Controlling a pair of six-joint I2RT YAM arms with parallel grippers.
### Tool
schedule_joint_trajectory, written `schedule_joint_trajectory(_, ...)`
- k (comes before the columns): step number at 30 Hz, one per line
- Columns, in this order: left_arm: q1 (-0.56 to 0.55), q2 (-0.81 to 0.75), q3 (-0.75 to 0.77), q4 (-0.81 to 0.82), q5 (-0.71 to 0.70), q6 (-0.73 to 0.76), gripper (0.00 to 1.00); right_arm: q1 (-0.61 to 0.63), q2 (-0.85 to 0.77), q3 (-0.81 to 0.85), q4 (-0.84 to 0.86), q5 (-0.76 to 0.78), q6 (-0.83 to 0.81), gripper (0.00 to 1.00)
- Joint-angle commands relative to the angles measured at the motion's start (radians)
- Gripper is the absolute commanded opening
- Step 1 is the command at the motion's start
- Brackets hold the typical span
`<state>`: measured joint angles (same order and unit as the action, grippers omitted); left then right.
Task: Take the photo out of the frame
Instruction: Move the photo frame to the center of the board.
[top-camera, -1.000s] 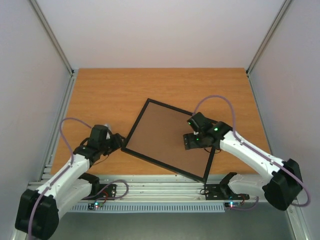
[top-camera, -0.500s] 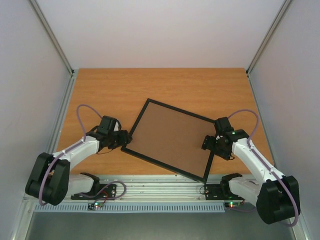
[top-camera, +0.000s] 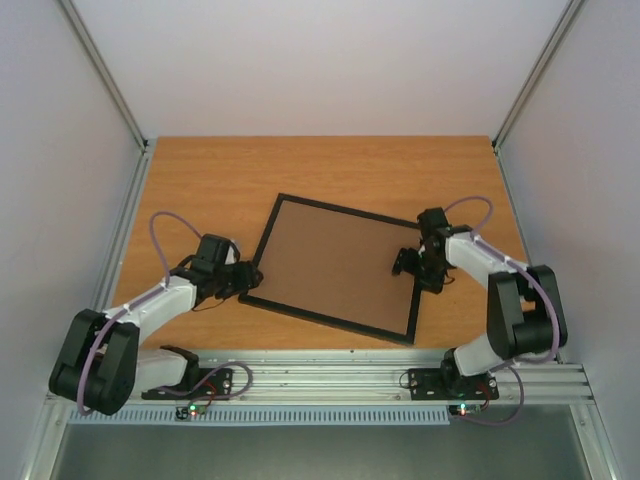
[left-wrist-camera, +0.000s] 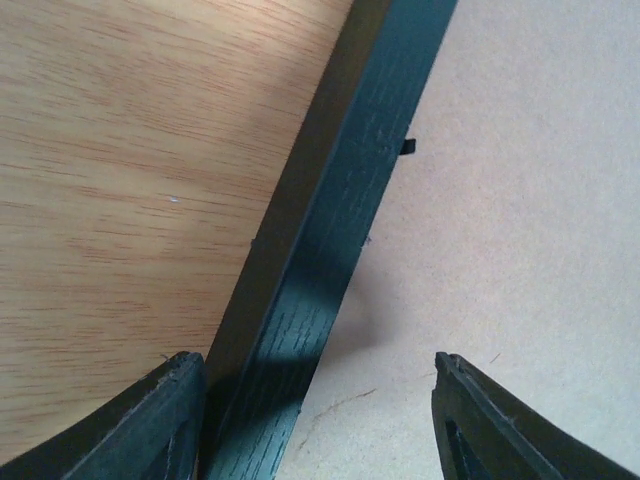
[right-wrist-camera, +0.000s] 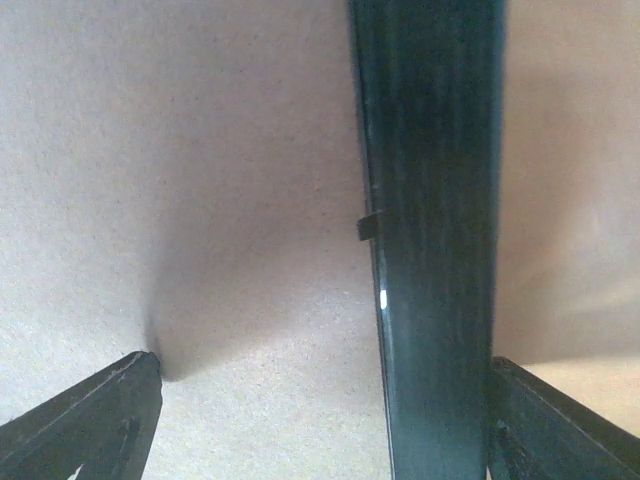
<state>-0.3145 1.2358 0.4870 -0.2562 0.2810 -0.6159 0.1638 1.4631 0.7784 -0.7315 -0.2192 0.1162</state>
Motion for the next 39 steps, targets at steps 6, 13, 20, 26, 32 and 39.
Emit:
schedule_joint_trajectory(6,-0.019,-0.036,-0.063,0.082,0.108,-0.055,0.62,0.017,0.312,0.383,0.121,-0.276,-0.095,0.85)
schedule_joint_trajectory(13,-0.032,-0.049,-0.091,0.087,0.107,-0.072,0.62,0.024,0.368,0.489,0.074,-0.259,-0.154,0.84)
schedule_joint_trajectory(20,-0.034,-0.129,-0.092,-0.024,0.072,-0.046,0.56,0.052,0.189,0.388,0.018,-0.204,-0.220,0.85)
schedule_joint_trajectory(26,-0.035,-0.223,-0.101,-0.099,0.026,-0.046,0.44,0.188,0.009,0.290,0.019,-0.110,-0.254,0.84)
schedule_joint_trajectory(32,-0.037,-0.222,-0.114,-0.134,-0.015,-0.034,0.43,0.388,-0.100,0.223,0.069,0.010,-0.279,0.82)
schedule_joint_trajectory(39,-0.038,-0.210,-0.100,-0.182,-0.051,-0.007,0.41,0.644,-0.142,0.188,0.162,0.155,-0.360,0.83)
